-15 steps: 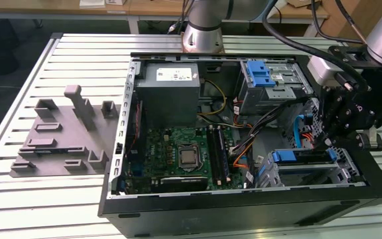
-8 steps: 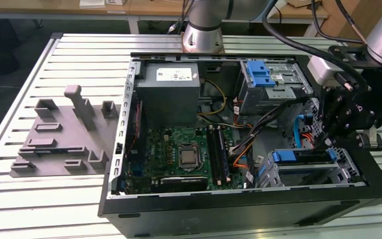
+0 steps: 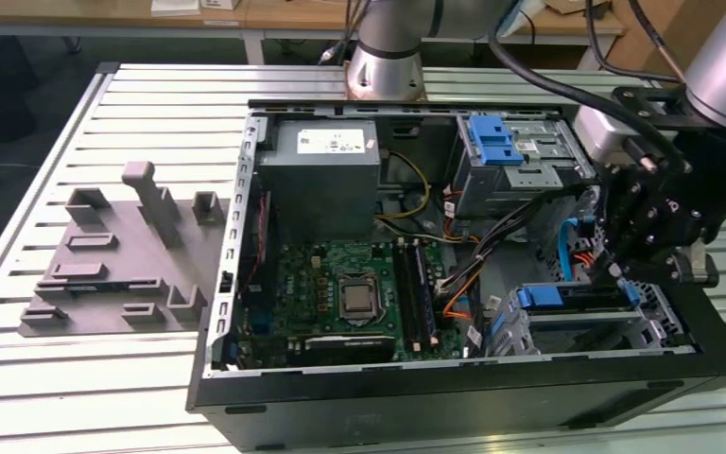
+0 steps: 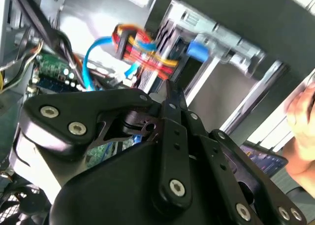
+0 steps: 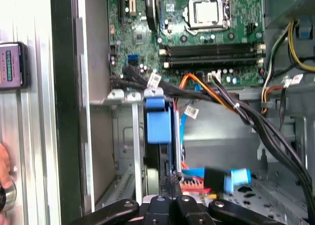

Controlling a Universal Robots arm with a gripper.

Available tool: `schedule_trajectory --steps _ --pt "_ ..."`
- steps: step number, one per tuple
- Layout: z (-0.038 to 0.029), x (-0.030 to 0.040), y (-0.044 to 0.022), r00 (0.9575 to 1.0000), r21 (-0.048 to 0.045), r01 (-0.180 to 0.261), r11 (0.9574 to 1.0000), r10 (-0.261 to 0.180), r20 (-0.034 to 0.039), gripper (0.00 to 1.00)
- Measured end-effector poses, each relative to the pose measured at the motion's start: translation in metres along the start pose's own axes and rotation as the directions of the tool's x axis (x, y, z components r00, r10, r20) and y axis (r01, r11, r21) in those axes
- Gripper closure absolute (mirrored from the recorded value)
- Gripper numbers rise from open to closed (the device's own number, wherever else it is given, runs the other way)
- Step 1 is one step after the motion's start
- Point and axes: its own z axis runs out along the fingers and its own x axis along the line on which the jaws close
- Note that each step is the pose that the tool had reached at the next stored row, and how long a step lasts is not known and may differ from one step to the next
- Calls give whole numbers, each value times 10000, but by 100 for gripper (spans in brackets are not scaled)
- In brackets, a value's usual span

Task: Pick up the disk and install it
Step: 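Insert the second disk wire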

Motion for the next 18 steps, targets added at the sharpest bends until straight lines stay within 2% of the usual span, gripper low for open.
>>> schedule_trajectory --steps 3,6,16,18 --pt "1 9 121 10000 41 -4 10000 4 3 89" --pt "-19 10 129 10000 52 -3 10000 3 1 89" --pt "-465 14 129 10000 53 -3 10000 3 4 89" --pt "-537 0 131 10000 53 -3 10000 3 4 89"
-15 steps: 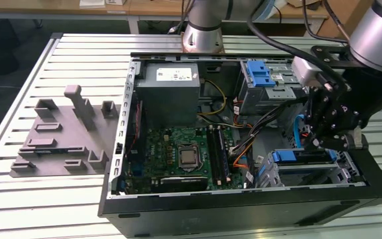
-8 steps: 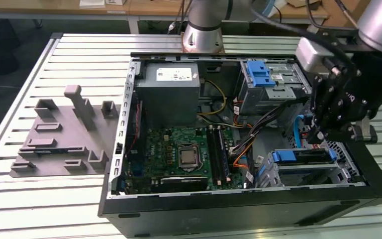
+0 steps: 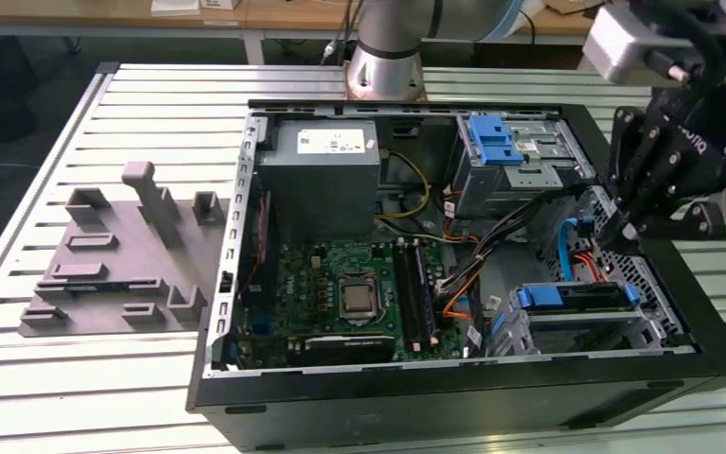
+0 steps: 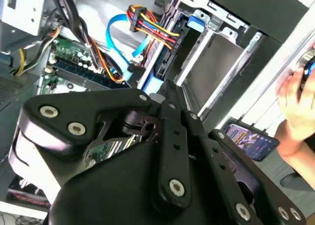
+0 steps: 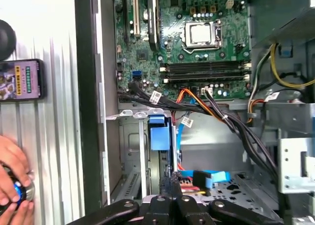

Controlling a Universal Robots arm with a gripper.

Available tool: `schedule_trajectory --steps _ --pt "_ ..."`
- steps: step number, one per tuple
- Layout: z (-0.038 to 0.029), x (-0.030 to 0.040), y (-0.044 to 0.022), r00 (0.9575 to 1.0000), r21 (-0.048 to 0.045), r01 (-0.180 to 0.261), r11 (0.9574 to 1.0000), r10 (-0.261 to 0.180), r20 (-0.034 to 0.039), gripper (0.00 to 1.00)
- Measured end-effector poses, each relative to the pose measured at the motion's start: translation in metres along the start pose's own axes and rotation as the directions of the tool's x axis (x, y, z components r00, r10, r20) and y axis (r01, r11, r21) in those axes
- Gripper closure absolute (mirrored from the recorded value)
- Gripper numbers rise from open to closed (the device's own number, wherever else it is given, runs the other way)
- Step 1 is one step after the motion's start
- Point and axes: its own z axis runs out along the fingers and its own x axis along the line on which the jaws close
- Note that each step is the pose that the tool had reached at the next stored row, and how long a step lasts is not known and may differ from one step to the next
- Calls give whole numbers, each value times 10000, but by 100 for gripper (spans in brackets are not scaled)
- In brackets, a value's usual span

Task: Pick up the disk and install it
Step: 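Insert the second disk wire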

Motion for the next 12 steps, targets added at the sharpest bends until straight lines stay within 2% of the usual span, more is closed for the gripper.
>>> schedule_trajectory --steps 2,6,12 --pt "-9 -39 13 10000 1 -2 10000 2 1 89" --pt "-15 -176 33 10000 2 -2 10000 2 1 89" --pt "1 -217 51 10000 3 -18 10000 18 -9 89"
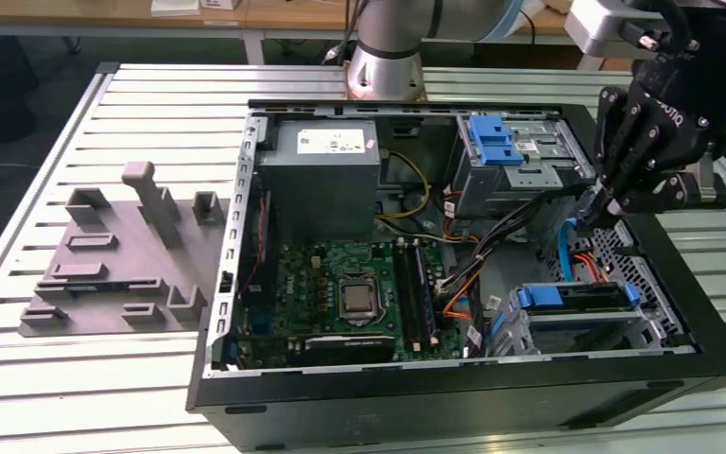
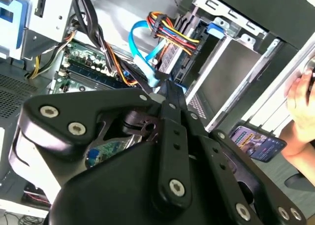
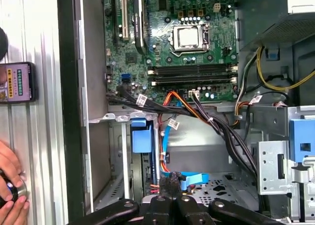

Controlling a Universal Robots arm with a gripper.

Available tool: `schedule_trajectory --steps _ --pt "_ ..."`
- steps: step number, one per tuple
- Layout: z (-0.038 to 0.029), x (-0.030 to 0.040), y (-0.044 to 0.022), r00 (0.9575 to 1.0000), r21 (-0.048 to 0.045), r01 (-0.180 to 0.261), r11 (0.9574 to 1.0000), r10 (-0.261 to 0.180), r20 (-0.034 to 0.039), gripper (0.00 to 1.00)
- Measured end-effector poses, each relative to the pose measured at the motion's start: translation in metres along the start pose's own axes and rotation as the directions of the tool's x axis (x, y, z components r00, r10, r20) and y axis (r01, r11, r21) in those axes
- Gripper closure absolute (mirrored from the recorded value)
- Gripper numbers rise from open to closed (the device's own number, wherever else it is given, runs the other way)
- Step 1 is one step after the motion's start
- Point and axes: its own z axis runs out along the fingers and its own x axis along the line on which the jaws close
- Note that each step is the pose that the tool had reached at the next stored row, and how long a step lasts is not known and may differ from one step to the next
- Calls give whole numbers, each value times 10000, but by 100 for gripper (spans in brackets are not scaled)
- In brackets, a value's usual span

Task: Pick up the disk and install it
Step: 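Insert the second disk wire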

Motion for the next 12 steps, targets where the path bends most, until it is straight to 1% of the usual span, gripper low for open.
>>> schedule_trajectory --steps 2,3,4,5,6,7,8,10,12 --pt "8 -22 14 10000 7 -21 10000 21 -2 89" --pt "12 -36 21 10000 11 -31 10000 31 0 83" --pt "15 -46 26 10000 17 -40 10000 40 0 83" --pt "20 -58 30 10000 21 -46 10000 46 1 76" --pt "25 -72 31 10000 24 -50 10000 50 2 76" --pt "46 -108 36 10000 32 -60 10000 60 -6 75" --pt "58 -114 37 10000 38 -61 10000 61 -21 69" --pt "87 -124 38 10000 50 -62 10000 62 -58 69" --pt "115 -129 38 9999 66 -62 10000 63 -112 69"
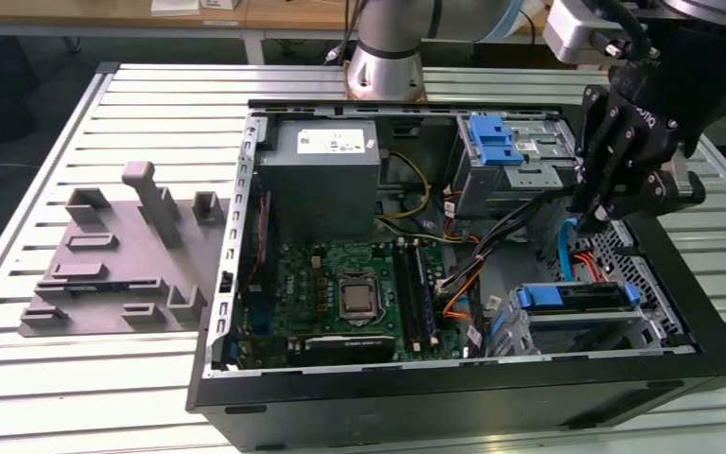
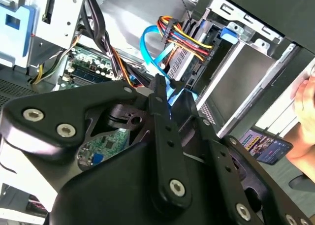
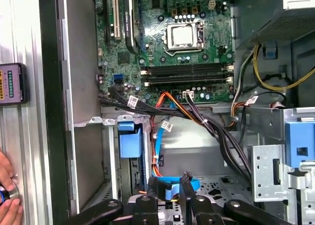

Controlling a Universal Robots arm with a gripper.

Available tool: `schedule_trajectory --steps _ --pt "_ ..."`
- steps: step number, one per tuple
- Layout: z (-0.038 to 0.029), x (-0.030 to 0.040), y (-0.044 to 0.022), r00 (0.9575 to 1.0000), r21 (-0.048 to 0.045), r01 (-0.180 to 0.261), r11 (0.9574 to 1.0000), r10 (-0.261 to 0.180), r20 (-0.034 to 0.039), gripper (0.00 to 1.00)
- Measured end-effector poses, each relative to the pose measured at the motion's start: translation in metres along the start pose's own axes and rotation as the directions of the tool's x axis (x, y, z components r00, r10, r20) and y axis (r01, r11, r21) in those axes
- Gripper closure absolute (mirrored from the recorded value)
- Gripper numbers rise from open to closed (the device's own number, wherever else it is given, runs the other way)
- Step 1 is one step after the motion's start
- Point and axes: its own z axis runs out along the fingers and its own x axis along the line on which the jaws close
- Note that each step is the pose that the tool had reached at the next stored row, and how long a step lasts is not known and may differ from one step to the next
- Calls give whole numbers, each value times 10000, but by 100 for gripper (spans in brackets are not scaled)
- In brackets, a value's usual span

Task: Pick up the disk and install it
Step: 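Insert the second disk wire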

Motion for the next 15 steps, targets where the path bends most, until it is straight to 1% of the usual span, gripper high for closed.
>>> schedule_trajectory --steps 7,8,9,10,11,15 --pt "81 -6 1 9997 73 -9 10000 11 -257 70" --pt "92 -6 1 9996 84 -11 10000 13 -295 76" --pt "104 -7 2 9995 94 -13 10000 16 -330 76" --pt "119 -7 2 9994 102 -15 9999 19 -352 83" --pt "136 -9 2 9993 108 -20 9999 24 -365 83" --pt "210 8 2 9993 116 -37 9999 42 -364 83"
